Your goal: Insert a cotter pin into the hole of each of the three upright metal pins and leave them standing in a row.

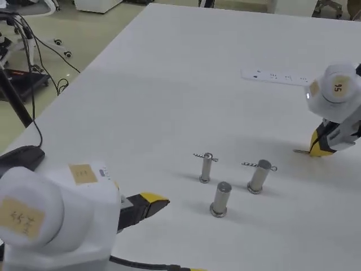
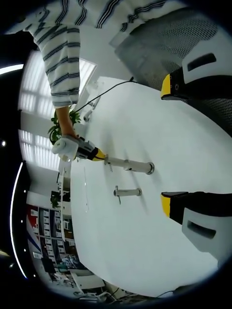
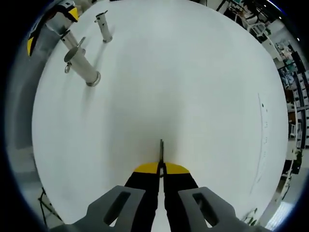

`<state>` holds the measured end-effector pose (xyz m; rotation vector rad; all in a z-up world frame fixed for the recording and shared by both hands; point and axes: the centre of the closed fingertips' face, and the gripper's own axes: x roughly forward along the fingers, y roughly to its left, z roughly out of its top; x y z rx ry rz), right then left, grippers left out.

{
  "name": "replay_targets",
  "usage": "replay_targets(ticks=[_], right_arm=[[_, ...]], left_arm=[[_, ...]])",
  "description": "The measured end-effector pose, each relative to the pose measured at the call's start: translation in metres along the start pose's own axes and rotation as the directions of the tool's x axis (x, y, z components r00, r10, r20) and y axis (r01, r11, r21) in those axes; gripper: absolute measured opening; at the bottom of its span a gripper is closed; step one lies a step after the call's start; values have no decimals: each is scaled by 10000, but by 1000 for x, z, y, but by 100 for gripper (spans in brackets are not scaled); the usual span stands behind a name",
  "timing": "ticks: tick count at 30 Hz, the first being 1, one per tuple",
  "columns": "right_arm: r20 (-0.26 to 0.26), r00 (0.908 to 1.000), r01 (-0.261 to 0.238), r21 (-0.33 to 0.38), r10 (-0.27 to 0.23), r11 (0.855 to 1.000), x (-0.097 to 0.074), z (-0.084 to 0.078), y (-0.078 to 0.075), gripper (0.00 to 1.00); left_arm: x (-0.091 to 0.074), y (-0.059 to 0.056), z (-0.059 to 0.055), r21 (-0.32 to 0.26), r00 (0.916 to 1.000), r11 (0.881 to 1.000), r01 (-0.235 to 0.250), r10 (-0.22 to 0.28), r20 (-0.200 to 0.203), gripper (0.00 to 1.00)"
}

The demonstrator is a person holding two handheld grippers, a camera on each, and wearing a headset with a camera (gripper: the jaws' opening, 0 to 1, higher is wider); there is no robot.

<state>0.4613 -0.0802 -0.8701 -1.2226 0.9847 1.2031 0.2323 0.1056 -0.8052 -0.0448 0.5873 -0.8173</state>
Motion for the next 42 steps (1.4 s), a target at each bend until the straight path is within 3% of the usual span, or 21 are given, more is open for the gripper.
replay_targets(ticks=[5, 12, 16, 19, 23, 28, 29, 35, 37, 42], right_arm=[[78, 10000, 50, 398, -53, 9992, -7, -10, 5, 2], [793, 9951, 482, 1311, -590, 9902, -26, -21, 9, 2], [1580, 9796, 949, 1813, -1242, 9788, -39, -16, 12, 2], [2179, 9622, 1179, 2085, -1636, 9709, -49, -11, 20, 2], [2039, 9593, 1624, 1676, -1953, 9724, -55, -13, 34, 2], [2355, 9484, 1764, 1651, -2124, 9704, -63, -4, 52, 2], [2604, 9377, 1900, 1707, -2302, 9668, -67, 2, 55, 2], [3252, 9071, 2183, 1793, -2673, 9593, -81, 21, 74, 2], [3426, 8955, 2300, 1898, -2839, 9545, -85, 26, 80, 2], [4004, 8535, 2597, 2277, -3333, 9385, -100, 40, 91, 2]], left_arm=[[-1, 0, 1, 21, 10000, 10000, -61, 61, 40, 78], [0, -1, 3, -56, 10000, 10000, 34, -34, 80, 78], [1, -3, 7, -2, 9998, 9999, 118, -118, 152, 79], [2, -4, 11, -33, 9995, 9998, 217, -216, 227, 78], [4, -4, 16, -78, 9992, 9995, 302, -300, 280, 78], [6, -4, 22, 57, 9990, 9994, 342, -344, 272, 78], [7, -3, 23, 39, 9991, 9994, 334, -335, 252, 78], [10, -4, 27, 25, 9989, 9992, 404, -405, 244, 74], [11, 0, 29, 102, 9993, 9997, 219, -222, 311, 74], [13, 7, 34, 150, 9991, 9999, 57, -63, 427, 71]])
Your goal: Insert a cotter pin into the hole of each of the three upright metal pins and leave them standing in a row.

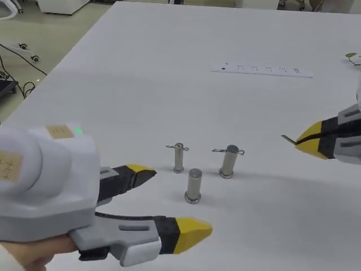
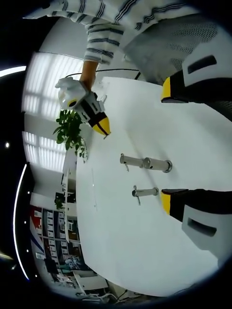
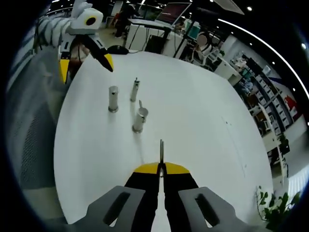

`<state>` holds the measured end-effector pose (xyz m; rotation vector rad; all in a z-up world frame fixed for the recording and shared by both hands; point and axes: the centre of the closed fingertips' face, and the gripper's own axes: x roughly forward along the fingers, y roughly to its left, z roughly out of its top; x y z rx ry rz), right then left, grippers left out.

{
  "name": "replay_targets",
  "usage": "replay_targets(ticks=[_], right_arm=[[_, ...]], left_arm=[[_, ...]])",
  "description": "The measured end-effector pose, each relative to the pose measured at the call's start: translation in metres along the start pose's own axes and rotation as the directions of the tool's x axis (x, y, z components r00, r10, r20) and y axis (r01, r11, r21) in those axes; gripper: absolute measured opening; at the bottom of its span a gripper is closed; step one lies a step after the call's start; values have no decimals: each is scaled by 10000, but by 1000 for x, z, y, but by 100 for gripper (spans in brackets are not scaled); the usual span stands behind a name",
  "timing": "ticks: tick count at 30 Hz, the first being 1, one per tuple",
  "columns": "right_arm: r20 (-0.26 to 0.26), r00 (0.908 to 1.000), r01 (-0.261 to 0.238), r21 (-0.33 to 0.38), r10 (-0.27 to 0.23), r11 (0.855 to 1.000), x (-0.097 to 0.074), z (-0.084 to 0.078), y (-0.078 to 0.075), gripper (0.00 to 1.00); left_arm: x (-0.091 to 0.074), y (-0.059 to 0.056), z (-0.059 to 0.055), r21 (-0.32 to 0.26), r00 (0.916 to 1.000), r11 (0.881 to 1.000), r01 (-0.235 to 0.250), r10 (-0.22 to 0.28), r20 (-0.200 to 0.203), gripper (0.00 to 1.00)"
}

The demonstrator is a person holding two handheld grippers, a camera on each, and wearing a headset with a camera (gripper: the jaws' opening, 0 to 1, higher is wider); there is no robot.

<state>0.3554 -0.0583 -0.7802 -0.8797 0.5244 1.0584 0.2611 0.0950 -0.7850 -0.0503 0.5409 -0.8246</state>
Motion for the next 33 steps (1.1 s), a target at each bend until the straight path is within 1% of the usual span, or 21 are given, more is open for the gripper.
replay_targets(ticks=[2, 3, 5, 8, 11, 13, 14, 15, 16, 18, 21, 22, 23, 24, 25, 26, 27, 32, 33], right_arm=[[137, 9998, 157, -50, -156, 9999, -3, 4, 3, 2], [121, 9995, 299, -212, -297, 9993, -4, 5, 4, 2], [189, 9993, 341, -222, -337, 9992, -6, 7, 9, 2], [362, 9989, 304, -148, -299, 9994, -7, 11, 15, 2], [528, 9982, 290, -243, -277, 9993, -8, 17, 23, 2], [769, 9968, 229, -325, -203, 9992, -9, 24, 30, 2], [896, 9958, 222, -395, -186, 9990, -10, 28, 34, 2], [963, 9952, 193, -451, -148, 9988, -10, 30, 37, 2], [1046, 9944, 187, -569, -127, 9982, -10, 34, 41, 2], [1191, 9928, 171, -649, -93, 9977, -10, 39, 47, 2], [1417, 9899, 207, -765, -96, 9969, -10, 47, 53, 2], [1427, 9897, 213, -783, -99, 9967, -9, 48, 54, 2], [1475, 9890, 229, -827, -105, 9963, -8, 50, 56, 2], [1532, 9881, 249, -809, -122, 9964, -8, 51, 56, 2], [1627, 9866, 213, -802, -80, 9966, -7, 53, 58, 2], [1637, 9865, 193, -826, -55, 9964, -6, 53, 60, 2], [1665, 9860, 191, -913, -36, 9956, -6, 53, 61, 2], [1807, 9835, 162, -1068, 33, 9942, -3, 57, 70, 2], [1845, 9828, 178, -1154, 38, 9932, -2, 58, 71, 2]], left_arm=[[1, 6, 4, 139, 9996, 9996, -251, 249, 134, 70], [1, 8, 6, 182, 9993, 9993, -333, 329, 187, 69], [2, 12, 11, 321, 9981, 9982, -508, 496, 377, 66], [5, 13, 16, 264, 9980, 9987, -439, 426, 467, 66], [8, 11, 21, 220, 9980, 9993, -307, 294, 554, 66], [10, 12, 25, 126, 9973, 9994, -315, 306, 664, 66], [11, 10, 26, 91, 9974, 9997, -228, 221, 684, 64], [13, 11, 28, -75, 9974, 9996, -266, 270, 667, 64], [15, 12, 29, -83, 9969, 9995, -309, 314, 720, 64], [17, 9, 34, -146, 9965, 9999, -86, 98, 828, 61], [22, 3, 40, -531, 9946, 9982, 272, -218, 1010, 57], [24, -2, 43, -833, 9935, 9952, 514, -424, 1059, 55], [26, -3, 44, -1142, 9932, 9918, 579, -456, 1068, 54], [28, -7, 46, -1469, 9917, 9857, 825, -666, 1101, 53], [29, -9, 48, -1507, 9903, 9841, 944, -773, 1155, 52], [30, -9, 50, -1485, 9895, 9847, 917, -733, 1247, 51], [31, -10, 51, -1482, 9892, 9843, 964, -782, 1239, 49], [38, -18, 50, -1537, 9890, 9806, 1215, -1064, 1029, 35], [40, -21, 50, -1601, 9880, 9779, 1344, -1197, 979, 33]])
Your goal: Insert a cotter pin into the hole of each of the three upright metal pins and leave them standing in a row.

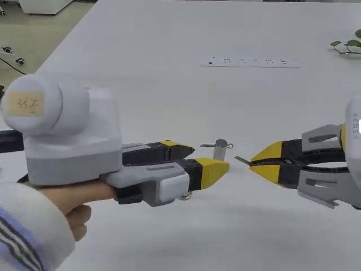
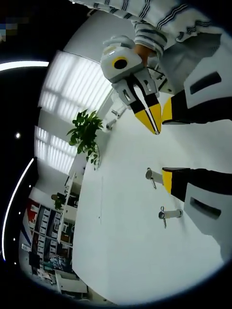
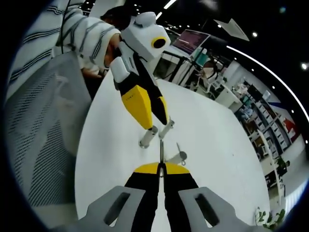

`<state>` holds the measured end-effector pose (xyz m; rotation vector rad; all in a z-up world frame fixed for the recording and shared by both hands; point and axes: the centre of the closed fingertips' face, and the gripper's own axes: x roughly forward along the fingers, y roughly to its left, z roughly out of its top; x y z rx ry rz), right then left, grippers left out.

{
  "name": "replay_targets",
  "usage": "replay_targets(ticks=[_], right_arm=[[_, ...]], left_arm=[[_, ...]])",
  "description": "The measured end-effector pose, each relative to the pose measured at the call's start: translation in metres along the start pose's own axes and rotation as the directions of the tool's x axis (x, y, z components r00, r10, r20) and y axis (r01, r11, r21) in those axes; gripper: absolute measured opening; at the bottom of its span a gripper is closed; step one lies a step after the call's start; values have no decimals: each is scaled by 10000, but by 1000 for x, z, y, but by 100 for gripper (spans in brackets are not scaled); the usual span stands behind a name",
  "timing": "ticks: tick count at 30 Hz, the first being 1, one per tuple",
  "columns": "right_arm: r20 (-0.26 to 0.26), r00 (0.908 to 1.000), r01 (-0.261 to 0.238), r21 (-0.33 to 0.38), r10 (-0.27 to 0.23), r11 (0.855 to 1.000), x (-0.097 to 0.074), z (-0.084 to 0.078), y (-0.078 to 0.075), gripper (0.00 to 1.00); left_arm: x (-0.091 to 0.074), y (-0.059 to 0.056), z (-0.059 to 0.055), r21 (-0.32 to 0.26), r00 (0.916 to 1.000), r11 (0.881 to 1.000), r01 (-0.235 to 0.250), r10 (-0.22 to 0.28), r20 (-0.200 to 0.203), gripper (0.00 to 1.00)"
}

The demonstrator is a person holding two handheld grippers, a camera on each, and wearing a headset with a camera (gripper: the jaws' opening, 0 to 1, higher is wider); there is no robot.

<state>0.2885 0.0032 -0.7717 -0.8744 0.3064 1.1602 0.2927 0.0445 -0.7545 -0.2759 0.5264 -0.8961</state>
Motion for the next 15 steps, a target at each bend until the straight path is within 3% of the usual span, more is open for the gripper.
replay_targets(ticks=[6, 15], right_arm=[[213, 9998, 21, -231, -17, 9997, 4, 7, 6, 2], [387, 9992, 92, -515, -72, 9986, 5, 15, 7, 2]], left_arm=[[8, -13, -1, -360, 9986, 9980, 512, -517, -137, 23], [14, -21, -7, -737, 9946, 9936, 859, -899, -527, 8]])
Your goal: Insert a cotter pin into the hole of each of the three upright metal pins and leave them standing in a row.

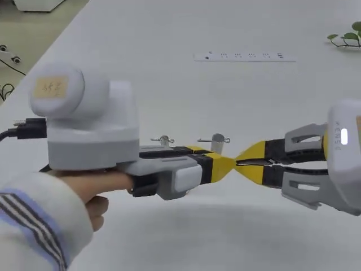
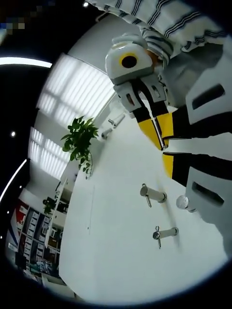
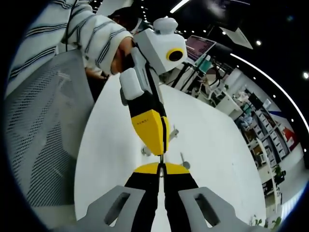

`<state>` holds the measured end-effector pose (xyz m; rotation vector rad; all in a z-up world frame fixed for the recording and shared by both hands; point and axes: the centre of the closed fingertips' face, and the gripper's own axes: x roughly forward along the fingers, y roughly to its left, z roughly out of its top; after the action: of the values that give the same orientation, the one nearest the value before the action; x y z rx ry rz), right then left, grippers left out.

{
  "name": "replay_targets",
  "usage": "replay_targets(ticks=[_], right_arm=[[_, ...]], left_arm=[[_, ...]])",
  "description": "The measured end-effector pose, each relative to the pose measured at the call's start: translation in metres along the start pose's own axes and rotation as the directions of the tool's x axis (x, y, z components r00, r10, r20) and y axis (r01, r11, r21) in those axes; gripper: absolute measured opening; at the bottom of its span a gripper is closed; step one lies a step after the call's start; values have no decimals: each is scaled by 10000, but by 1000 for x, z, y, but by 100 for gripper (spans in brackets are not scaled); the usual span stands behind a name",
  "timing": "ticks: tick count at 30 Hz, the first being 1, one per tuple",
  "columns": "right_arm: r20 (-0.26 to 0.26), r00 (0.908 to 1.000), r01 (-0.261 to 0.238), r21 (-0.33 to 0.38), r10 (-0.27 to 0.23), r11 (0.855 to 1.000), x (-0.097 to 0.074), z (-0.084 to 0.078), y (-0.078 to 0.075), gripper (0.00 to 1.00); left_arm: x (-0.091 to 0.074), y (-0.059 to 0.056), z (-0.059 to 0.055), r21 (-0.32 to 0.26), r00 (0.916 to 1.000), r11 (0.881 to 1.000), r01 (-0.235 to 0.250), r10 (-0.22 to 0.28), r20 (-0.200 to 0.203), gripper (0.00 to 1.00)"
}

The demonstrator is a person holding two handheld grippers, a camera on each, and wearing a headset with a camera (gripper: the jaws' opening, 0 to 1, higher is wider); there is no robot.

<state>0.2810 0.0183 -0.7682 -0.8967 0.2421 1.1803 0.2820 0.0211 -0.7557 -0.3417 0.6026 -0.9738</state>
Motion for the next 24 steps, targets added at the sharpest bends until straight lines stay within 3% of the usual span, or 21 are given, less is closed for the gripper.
replay_targets(ticks=[9, 17, 24], right_arm=[[34, 10000, 84, -369, -83, 9993, -1, 8, -2, 2], [-30, 9999, 116, -516, -117, 9986, -2, 8, -2, 2], [-99, 9999, 133, -634, -140, 9979, -3, 8, -1, 3]], left_arm=[[1, 0, 1, -135, 10000, 9999, -13, 12, -27, 3], [1, 0, 0, 11, 9998, 10000, 70, -69, -181, 3], [1, 1, 0, -200, 9998, 9998, -19, 15, -180, 1]])
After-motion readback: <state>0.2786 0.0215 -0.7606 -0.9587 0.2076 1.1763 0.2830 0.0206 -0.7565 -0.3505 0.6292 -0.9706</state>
